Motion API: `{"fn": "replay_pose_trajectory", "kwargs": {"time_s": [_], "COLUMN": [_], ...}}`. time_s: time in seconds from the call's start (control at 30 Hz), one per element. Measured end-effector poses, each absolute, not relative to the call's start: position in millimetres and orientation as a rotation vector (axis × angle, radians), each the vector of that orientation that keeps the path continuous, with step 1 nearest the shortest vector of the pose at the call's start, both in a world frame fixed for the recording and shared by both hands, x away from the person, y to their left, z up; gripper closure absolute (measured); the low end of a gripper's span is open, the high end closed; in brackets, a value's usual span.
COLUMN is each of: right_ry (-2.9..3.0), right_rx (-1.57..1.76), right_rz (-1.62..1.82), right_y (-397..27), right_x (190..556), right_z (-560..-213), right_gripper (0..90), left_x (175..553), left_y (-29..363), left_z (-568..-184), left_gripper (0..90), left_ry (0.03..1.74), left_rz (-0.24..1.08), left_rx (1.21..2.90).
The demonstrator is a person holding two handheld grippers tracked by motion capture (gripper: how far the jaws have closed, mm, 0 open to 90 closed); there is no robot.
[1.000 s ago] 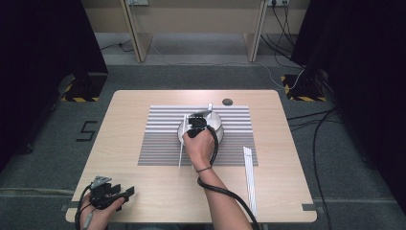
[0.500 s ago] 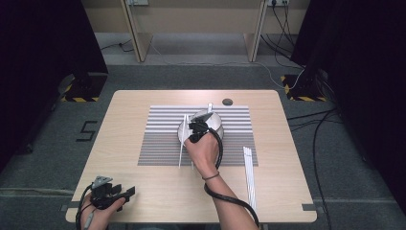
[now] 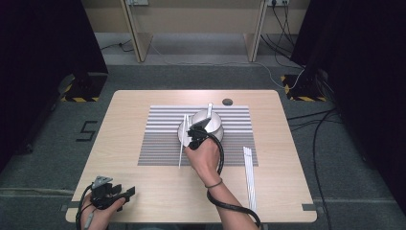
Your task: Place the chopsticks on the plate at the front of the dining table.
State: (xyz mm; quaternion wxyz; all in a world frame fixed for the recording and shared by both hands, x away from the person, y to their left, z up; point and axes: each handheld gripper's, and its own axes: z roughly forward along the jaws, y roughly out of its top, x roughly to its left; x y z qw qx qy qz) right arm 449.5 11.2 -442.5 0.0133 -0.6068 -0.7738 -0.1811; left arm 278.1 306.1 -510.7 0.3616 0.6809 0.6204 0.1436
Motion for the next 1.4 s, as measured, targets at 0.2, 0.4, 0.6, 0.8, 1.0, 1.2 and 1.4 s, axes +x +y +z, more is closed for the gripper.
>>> {"fn": "replay_pose_trajectory", "kwargs": {"time_s": [0.2,0.4,0.6,0.8,1.0,1.2,1.4], "right_ry": [-2.417,-2.411,-2.395,-2.357,-2.327,-2.318,-2.299], "right_rx": [-1.888,-1.908,-1.931,-1.959,-1.973,-1.980,-1.990], "right_rz": [-0.531,-0.507,-0.504,-0.518,-0.538,-0.548,-0.559], "right_y": [11.9,13.9,13.5,13.2,12.6,12.3,12.5], "right_x": [446.9,446.5,447.6,448.4,450.7,451.7,452.6], "right_z": [-447.0,-449.7,-451.8,-452.0,-451.8,-451.6,-452.0], "right_gripper": [79.3,81.1,82.0,83.9,84.5,85.4,85.6], "left_x": [278.1,278.1,278.2,278.2,278.2,278.2,278.2], "left_y": [306.0,306.1,306.1,306.1,306.3,306.4,306.4], "left_z": [-510.6,-510.6,-510.7,-510.6,-510.5,-510.5,-510.5], "left_gripper": [37.2,37.2,37.2,37.2,37.2,37.2,37.2], "left_ry": [1.598,1.597,1.596,1.597,1.596,1.597,1.596], "left_rz": [0.369,0.367,0.368,0.366,0.364,0.363,0.362], "left_rx": [1.757,1.757,1.755,1.756,1.757,1.756,1.756]}}
